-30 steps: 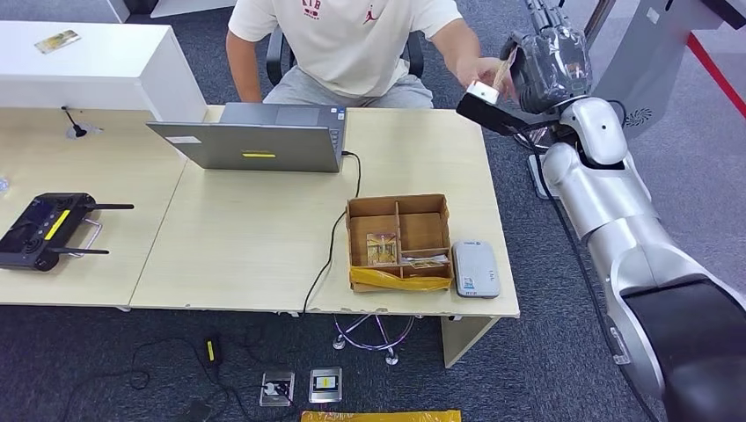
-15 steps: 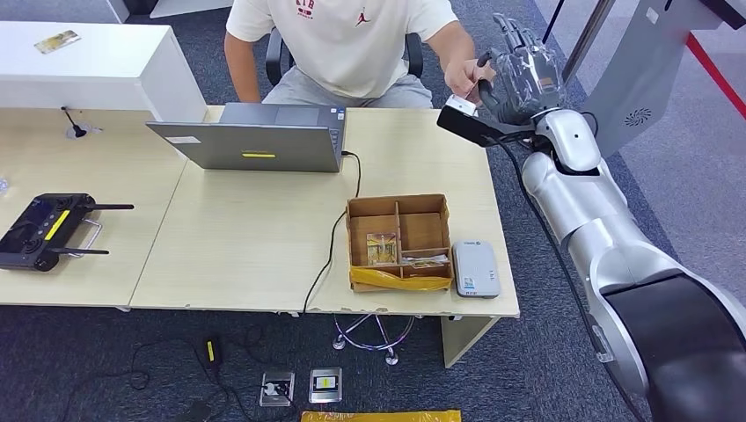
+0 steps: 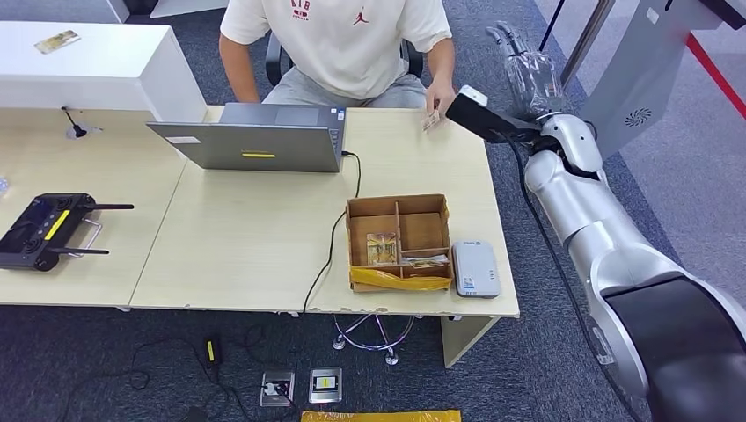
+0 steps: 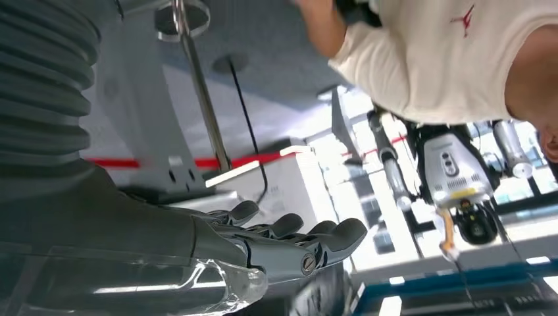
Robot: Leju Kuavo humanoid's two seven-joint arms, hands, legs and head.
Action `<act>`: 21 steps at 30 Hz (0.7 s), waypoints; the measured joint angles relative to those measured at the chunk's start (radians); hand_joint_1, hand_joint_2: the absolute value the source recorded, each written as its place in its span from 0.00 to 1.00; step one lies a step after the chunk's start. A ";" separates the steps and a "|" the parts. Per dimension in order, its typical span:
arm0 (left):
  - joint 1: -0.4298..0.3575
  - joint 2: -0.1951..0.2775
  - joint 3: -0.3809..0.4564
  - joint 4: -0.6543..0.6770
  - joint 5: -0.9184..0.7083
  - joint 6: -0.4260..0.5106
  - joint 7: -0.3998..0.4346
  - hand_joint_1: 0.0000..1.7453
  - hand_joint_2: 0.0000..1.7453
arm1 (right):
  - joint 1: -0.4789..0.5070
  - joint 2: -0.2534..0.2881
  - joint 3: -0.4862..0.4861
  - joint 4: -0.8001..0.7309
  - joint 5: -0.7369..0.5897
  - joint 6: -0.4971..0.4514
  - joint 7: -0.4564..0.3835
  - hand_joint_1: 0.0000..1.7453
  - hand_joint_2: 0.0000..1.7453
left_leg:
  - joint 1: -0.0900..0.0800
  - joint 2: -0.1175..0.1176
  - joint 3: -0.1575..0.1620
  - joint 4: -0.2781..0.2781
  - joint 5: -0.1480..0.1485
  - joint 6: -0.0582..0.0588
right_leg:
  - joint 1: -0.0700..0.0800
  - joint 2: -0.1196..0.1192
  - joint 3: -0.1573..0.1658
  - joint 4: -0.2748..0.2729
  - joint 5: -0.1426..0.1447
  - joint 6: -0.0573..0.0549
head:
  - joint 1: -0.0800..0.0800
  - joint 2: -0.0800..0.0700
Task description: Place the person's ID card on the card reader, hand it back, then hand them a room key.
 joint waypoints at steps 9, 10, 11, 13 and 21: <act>0.017 0.008 0.000 0.000 0.012 0.000 -0.012 0.00 0.00 | 0.196 -0.107 -0.028 -0.321 -0.250 0.191 0.147 0.00 1.00 | 0.000 0.000 0.000 0.000 0.000 0.000 | 0.000 0.000 0.000 -0.001 0.000 0.000 | 0.000 0.000; 0.018 0.009 0.000 0.000 0.015 0.001 -0.014 0.00 0.00 | 0.228 -0.120 -0.032 -0.369 -0.261 0.206 0.165 0.00 1.00 | 0.000 0.000 0.000 0.000 -0.001 0.000 | 0.000 0.000 0.001 -0.001 0.000 0.000 | 0.000 0.000; 0.020 0.010 0.000 0.000 0.019 0.002 -0.016 0.00 0.00 | 0.261 -0.131 -0.037 -0.414 -0.268 0.217 0.179 0.00 1.00 | 0.000 0.000 0.000 0.000 -0.001 0.000 | 0.000 0.000 0.000 -0.001 0.000 0.000 | 0.000 0.000; 0.024 0.012 0.000 0.000 0.026 0.004 -0.017 0.00 0.00 | 0.325 -0.150 -0.048 -0.499 -0.273 0.237 0.200 0.00 1.00 | 0.000 0.001 0.000 0.000 -0.001 0.000 | 0.000 0.000 0.000 -0.001 0.000 0.000 | 0.000 0.000; 0.029 0.017 0.002 0.000 0.036 0.014 -0.018 0.00 0.00 | 0.543 -0.197 -0.115 -0.749 -0.312 0.303 0.249 0.00 1.00 | 0.001 0.000 0.000 0.000 -0.001 0.000 | 0.001 0.000 0.000 -0.001 0.000 0.000 | 0.000 0.000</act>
